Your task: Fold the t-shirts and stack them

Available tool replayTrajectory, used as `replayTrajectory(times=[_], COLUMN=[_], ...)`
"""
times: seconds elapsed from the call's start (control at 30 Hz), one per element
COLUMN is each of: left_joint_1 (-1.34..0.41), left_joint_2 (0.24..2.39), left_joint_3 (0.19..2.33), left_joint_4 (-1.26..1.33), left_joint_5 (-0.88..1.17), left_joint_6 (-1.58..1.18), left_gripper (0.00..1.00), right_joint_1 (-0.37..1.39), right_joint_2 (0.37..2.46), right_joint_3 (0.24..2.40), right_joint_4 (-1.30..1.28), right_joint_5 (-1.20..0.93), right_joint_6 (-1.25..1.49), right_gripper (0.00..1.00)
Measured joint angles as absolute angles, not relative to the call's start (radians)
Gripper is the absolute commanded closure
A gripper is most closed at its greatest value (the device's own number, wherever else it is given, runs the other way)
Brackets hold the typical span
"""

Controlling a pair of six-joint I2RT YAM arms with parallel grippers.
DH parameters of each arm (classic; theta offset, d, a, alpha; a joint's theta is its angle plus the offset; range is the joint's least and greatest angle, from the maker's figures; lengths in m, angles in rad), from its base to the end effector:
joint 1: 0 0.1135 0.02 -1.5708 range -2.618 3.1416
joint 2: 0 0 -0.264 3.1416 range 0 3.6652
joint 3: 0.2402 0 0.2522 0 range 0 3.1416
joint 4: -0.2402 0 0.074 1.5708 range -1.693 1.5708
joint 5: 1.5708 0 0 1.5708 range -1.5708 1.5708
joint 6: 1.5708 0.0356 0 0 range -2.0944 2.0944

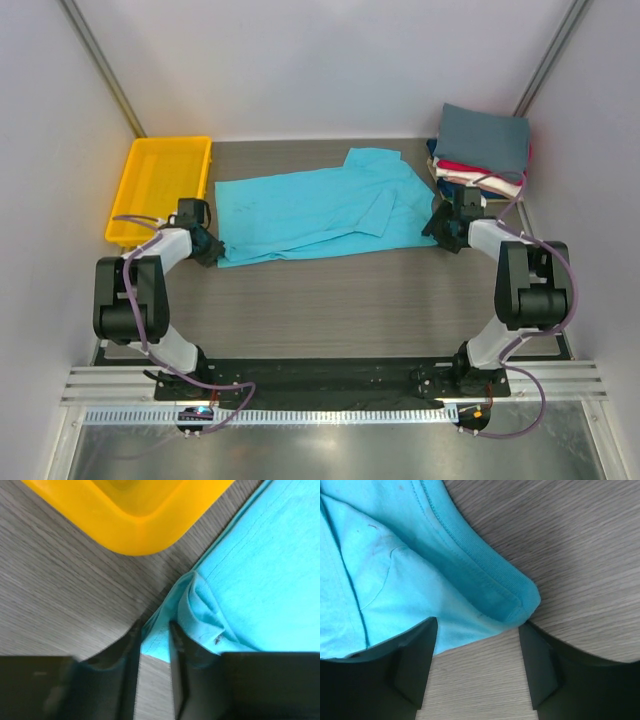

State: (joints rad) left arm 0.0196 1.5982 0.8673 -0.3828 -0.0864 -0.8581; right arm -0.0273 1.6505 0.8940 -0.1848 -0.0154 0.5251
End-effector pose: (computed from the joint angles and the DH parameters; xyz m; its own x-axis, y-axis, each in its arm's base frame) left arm 0.2979 0.0089 0.1603 -0.5431 -0.7646 -0.3472 -0.7165 0.6375 -0.2833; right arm 0.3248 -0.0083 0.1636 -0.6900 0.5203 -0.5032 0.4208 0.8540 0.3059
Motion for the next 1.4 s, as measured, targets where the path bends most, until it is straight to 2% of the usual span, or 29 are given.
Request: replayTrajectory(times=[0.07, 0.1, 0.13, 0.17, 0.23, 0.27, 0.5, 0.67, 0.8, 1.0, 1.17, 1.23, 1.37, 1.4], left_joint_1=[0.019, 0.019, 0.019, 0.018, 0.017, 0.015, 0.012, 0.014, 0.022, 0.064, 0.073, 0.073, 0.074, 0.074], left_joint_2=[1.603, 1.605, 1.608, 1.613, 1.622, 1.628, 1.626, 1.482, 1.371, 1.340, 1.224, 1.161, 1.068, 1.049], left_joint_3=[0.868, 0.868, 0.868, 0.869, 0.878, 0.887, 1.067, 1.129, 1.023, 0.789, 0.764, 0.764, 0.762, 0.760], left_joint_4=[-0.377, -0.370, -0.363, -0.352, -0.348, -0.352, -0.490, -0.548, -0.551, -0.630, -0.706, -0.722, -0.769, -0.783], left_joint_5=[-0.086, -0.086, -0.086, -0.087, -0.086, -0.085, -0.094, -0.120, -0.130, -0.101, -0.094, -0.091, -0.078, -0.076], left_joint_6=[-0.863, -0.865, -0.868, -0.869, -0.878, -0.878, -0.878, -0.878, -0.879, -0.882, -0.883, -0.884, -0.892, -0.895], left_gripper=[0.81, 0.88, 0.98, 0.98, 1.00, 1.00, 1.00, 1.00, 1.00, 1.00, 1.00, 0.99, 0.96, 0.92], right_joint_1=[-0.032, -0.035, -0.036, -0.040, -0.042, -0.043, -0.042, -0.058, -0.090, -0.110, -0.113, -0.113, -0.113, -0.113], right_joint_2=[1.661, 1.667, 1.672, 1.684, 1.699, 1.705, 1.699, 1.507, 1.353, 1.322, 1.118, 1.015, 0.860, 0.825], right_joint_3=[0.894, 0.894, 0.894, 0.894, 0.896, 0.901, 1.036, 1.070, 0.928, 0.699, 0.638, 0.637, 0.605, 0.590], right_joint_4=[-0.180, -0.169, -0.160, -0.142, -0.125, -0.120, -0.245, -0.307, -0.294, -0.416, -0.527, -0.547, -0.580, -0.601], right_joint_5=[-0.011, -0.014, -0.019, -0.029, -0.045, -0.056, -0.100, -0.099, -0.075, -0.044, -0.035, -0.035, -0.041, -0.047], right_joint_6=[0.524, 0.525, 0.527, 0.530, 0.528, 0.527, 0.528, 0.527, 0.538, 0.574, 0.607, 0.628, 0.677, 0.693], right_gripper=[0.54, 0.65, 0.83, 0.83, 0.97, 0.99, 0.99, 0.99, 0.99, 0.99, 0.99, 0.93, 0.68, 0.56])
